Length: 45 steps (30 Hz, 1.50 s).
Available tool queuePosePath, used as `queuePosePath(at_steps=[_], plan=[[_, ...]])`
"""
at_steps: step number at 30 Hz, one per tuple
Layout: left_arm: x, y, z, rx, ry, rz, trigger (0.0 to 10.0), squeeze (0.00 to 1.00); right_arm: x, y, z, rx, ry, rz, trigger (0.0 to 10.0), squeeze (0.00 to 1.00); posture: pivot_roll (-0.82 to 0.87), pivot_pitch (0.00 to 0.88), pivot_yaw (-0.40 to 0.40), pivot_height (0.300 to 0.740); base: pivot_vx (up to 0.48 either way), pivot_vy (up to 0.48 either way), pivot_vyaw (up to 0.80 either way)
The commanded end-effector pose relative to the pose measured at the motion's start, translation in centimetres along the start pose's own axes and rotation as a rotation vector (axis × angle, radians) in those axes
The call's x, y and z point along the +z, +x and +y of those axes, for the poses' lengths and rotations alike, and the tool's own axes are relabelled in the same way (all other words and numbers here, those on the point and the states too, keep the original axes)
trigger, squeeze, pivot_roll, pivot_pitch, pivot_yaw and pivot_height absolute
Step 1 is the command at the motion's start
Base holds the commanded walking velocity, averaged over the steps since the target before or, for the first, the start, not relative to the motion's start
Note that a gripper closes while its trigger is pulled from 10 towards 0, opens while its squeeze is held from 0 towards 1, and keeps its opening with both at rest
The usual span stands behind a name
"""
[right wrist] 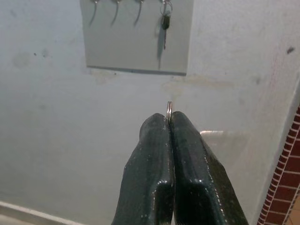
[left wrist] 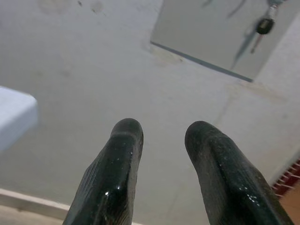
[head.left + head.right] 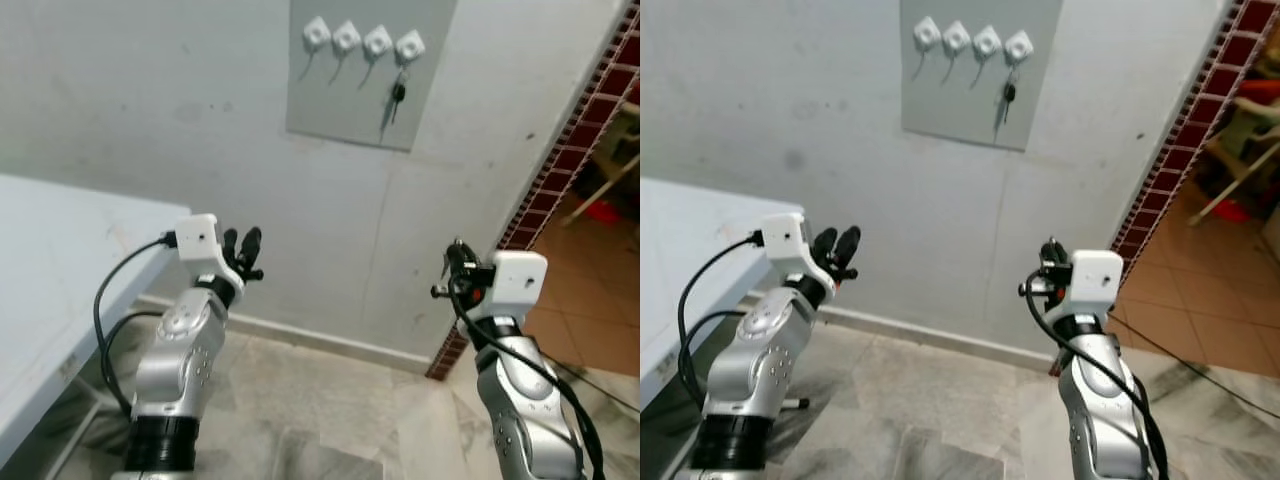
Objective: Hang keys on a hook
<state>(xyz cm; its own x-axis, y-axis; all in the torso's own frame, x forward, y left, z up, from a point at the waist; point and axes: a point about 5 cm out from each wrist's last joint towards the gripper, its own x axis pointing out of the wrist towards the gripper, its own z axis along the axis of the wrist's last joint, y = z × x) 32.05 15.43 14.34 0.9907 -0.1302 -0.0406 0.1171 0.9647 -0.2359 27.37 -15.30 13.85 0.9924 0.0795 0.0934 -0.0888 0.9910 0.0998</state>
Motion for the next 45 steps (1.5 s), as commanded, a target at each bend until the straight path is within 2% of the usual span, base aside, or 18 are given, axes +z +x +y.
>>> queuePosePath(at_steps=[1,39,45], plan=[[0.46,0.27,-1.08,-0.035,0.015,-0.012,10.0,0.00,0.92,0.11,-0.66,-0.024,-0.015,-0.032,10.0,0.00,0.14,0.000,-0.053,0.740,0.472,0.000,0.00],[0.41,0.20,-1.22,-0.029,-0.003,-0.013,10.0,0.00,0.78,0.04,-0.39,-0.016,-0.011,-0.029,10.0,0.00,0.14,0.000,-0.053,0.740,0.475,0.000,0.00],[0.97,0.02,-1.45,-0.019,-0.033,-0.064,10.0,0.00,0.75,0.16,-0.22,0.030,-0.027,-0.016,10.0,0.00,0.14,0.003,-0.057,0.740,0.044,0.000,0.00]])
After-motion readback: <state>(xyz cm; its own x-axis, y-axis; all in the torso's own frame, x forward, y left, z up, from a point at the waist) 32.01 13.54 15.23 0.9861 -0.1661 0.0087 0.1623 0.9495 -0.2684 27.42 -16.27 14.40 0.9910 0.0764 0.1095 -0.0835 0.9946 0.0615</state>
